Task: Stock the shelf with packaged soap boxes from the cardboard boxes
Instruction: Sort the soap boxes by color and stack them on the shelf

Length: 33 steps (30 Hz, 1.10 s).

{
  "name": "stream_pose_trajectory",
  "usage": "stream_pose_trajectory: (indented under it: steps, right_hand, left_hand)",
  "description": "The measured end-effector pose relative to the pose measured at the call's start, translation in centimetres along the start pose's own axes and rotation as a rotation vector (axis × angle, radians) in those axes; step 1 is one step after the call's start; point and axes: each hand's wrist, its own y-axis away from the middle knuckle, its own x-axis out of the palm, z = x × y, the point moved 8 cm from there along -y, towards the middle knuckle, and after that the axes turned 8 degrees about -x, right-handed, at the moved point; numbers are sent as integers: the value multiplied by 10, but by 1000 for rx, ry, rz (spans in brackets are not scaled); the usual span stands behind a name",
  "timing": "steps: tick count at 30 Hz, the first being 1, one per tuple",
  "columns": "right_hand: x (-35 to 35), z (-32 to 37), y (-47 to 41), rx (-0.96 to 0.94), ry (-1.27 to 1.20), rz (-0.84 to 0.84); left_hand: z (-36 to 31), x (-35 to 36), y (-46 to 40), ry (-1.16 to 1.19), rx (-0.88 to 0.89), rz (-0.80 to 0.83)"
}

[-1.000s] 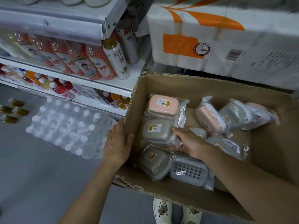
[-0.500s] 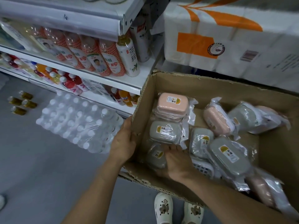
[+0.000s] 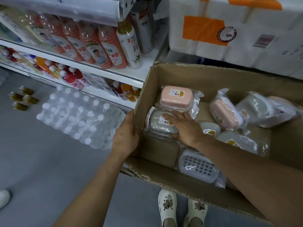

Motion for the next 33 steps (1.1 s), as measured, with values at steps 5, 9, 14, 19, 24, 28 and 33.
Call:
stream_pose_trajectory:
  steps: [5, 9, 14, 19, 24, 28, 33]
  right_hand:
    - [-19, -4, 33, 75, -126, -178]
    - [-8, -2, 85, 19, 29, -67]
    - [30, -13, 112, 113, 246, 154]
    - [-6, -31, 120, 262, -317, -191]
    - [-34, -24, 133, 440, -1428, -431]
    - [-46, -10, 131, 355, -1577, -424]
    - [-47, -34, 136, 382, -1293, -493]
  left_hand:
    - [-3, -1, 4, 0, -7, 16]
    - [-8, -1, 11, -6, 6, 11]
    - [-9, 6, 11, 61, -41, 100]
    - [-31, -19, 29, -32, 112, -103]
    - [-82, 28, 78, 276, 85, 471]
    - [-104, 59, 90, 365, 71, 707]
    - [-106, 54, 54, 178, 145, 551]
